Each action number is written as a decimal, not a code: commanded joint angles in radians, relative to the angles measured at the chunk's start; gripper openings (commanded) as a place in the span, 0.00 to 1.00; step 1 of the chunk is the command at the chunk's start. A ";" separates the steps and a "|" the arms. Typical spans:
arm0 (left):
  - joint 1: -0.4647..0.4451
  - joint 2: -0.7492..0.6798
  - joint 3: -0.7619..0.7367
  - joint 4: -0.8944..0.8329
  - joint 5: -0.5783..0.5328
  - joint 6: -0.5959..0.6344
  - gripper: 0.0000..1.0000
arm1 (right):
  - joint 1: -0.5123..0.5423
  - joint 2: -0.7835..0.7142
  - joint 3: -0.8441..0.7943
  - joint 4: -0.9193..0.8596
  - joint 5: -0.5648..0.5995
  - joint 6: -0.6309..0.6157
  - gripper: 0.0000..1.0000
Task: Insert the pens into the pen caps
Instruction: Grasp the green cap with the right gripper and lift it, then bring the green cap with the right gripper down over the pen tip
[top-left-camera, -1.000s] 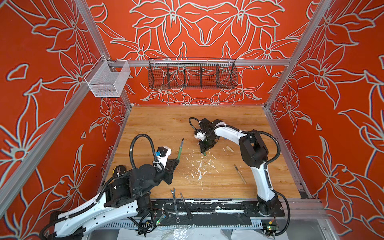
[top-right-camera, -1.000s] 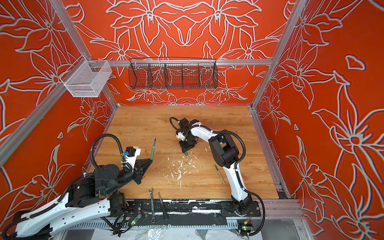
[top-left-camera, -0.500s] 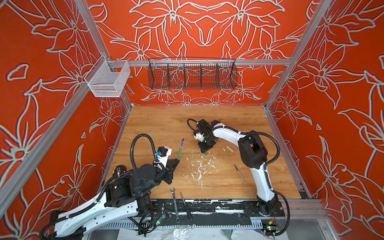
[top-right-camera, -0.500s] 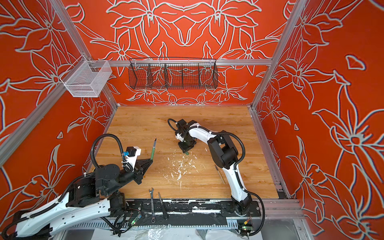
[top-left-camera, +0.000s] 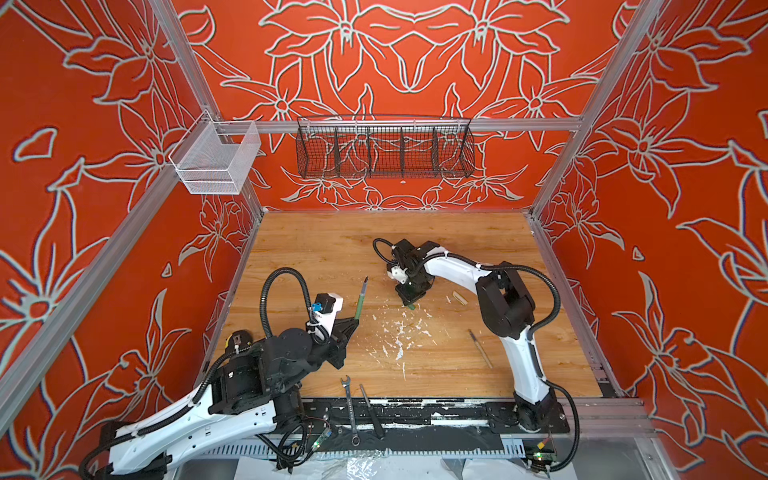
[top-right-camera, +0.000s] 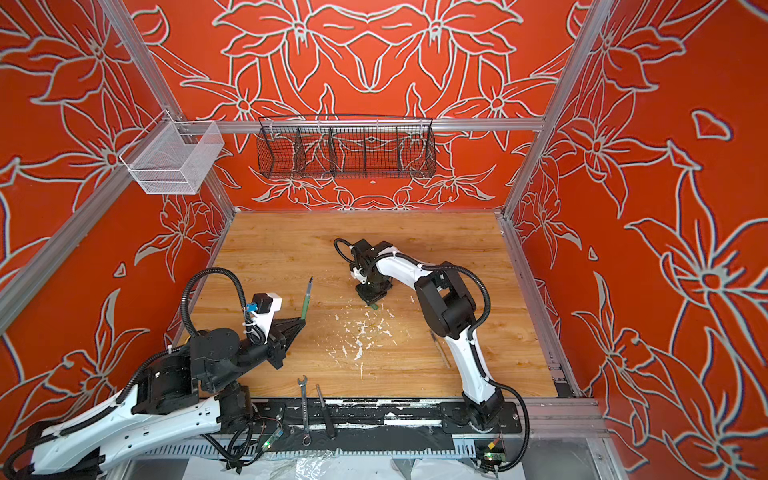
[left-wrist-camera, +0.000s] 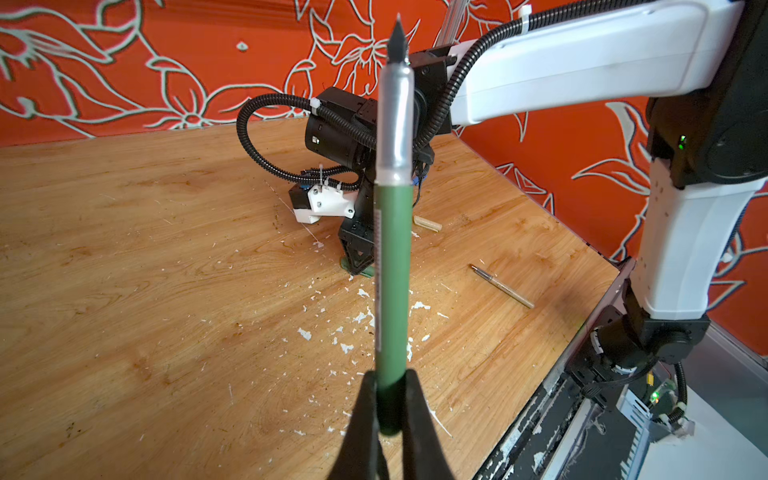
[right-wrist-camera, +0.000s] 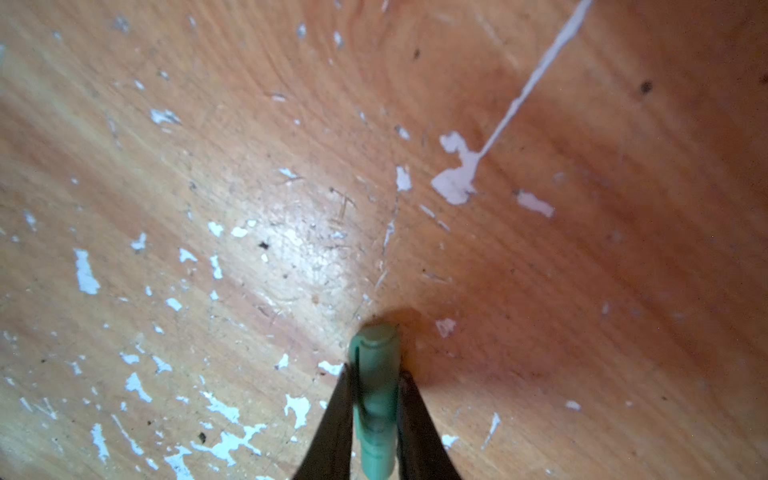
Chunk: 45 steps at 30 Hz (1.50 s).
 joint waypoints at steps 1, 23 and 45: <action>-0.005 -0.004 -0.006 0.011 -0.001 0.016 0.00 | -0.001 -0.072 -0.024 -0.019 -0.015 0.006 0.17; -0.005 0.029 -0.151 0.330 0.139 0.204 0.00 | -0.033 -0.922 -0.716 0.778 -0.171 0.335 0.00; -0.005 0.224 -0.147 0.453 0.066 0.230 0.00 | -0.023 -1.322 -0.987 1.206 -0.056 0.536 0.00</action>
